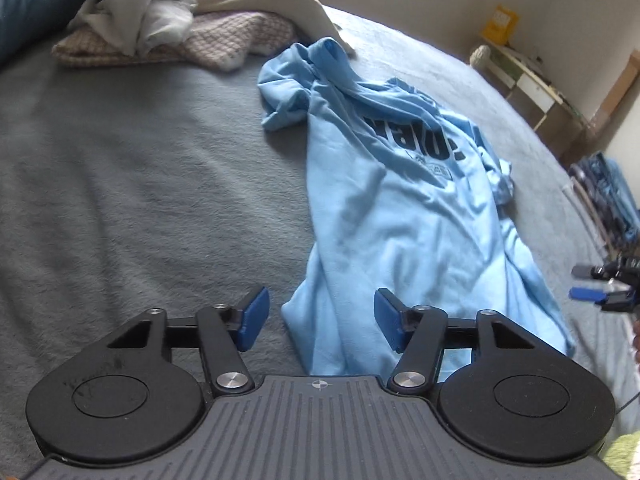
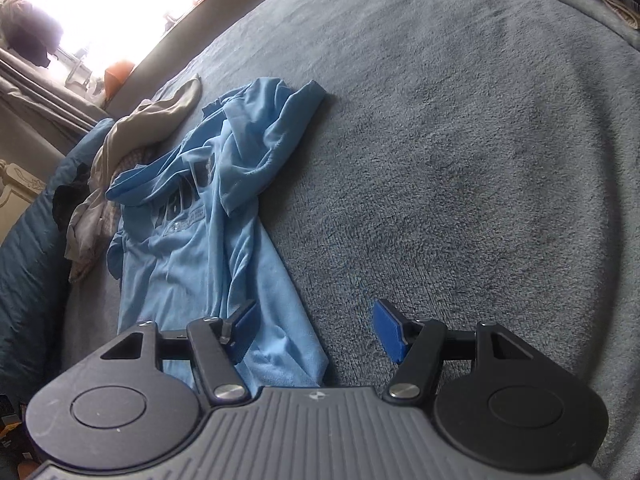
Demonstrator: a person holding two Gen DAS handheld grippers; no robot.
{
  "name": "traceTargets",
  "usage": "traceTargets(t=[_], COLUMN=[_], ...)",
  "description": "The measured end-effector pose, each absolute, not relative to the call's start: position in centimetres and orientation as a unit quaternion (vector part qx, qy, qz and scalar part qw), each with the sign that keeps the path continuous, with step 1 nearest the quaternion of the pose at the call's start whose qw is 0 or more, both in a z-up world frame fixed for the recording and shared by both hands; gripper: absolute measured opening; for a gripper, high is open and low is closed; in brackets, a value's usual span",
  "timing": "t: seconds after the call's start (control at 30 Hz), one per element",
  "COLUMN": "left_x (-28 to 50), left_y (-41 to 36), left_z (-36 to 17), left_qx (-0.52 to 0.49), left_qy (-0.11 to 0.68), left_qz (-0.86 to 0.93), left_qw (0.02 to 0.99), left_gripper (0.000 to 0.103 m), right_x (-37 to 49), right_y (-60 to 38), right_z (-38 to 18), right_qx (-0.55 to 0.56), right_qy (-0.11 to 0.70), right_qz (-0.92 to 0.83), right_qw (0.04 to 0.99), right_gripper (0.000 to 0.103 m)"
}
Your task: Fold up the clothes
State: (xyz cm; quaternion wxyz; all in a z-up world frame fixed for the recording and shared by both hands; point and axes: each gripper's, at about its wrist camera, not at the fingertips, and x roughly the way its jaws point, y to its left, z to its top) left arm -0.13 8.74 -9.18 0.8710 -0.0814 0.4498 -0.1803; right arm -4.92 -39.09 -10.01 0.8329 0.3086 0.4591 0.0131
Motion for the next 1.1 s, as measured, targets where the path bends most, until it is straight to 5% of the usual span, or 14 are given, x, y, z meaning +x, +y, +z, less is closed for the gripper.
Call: traceTargets(t=[0.47, 0.53, 0.6, 1.1], left_x=[-0.5, -0.3, 0.1, 2.5], left_y=[6.3, 6.1, 6.0, 5.5], left_z=[-9.8, -10.0, -10.3, -11.8], left_qx=[-0.027, -0.024, -0.026, -0.055], left_qy=[0.434, 0.433, 0.434, 0.452], left_qz=[-0.162, -0.163, -0.161, -0.171], left_qw=[0.886, 0.886, 0.886, 0.874], left_gripper=[0.051, 0.051, 0.051, 0.051], right_x=[10.4, 11.8, 13.0, 25.1], right_y=[-41.2, -40.9, -40.7, -47.7], right_z=[-14.3, -14.4, -14.2, -1.5], right_qx=[0.423, 0.405, 0.376, 0.088], right_qy=[0.389, 0.38, 0.381, 0.266], right_qz=[-0.024, -0.024, -0.038, -0.163], right_qw=[0.818, 0.831, 0.844, 0.946], right_gripper=[0.063, 0.024, 0.005, 0.003])
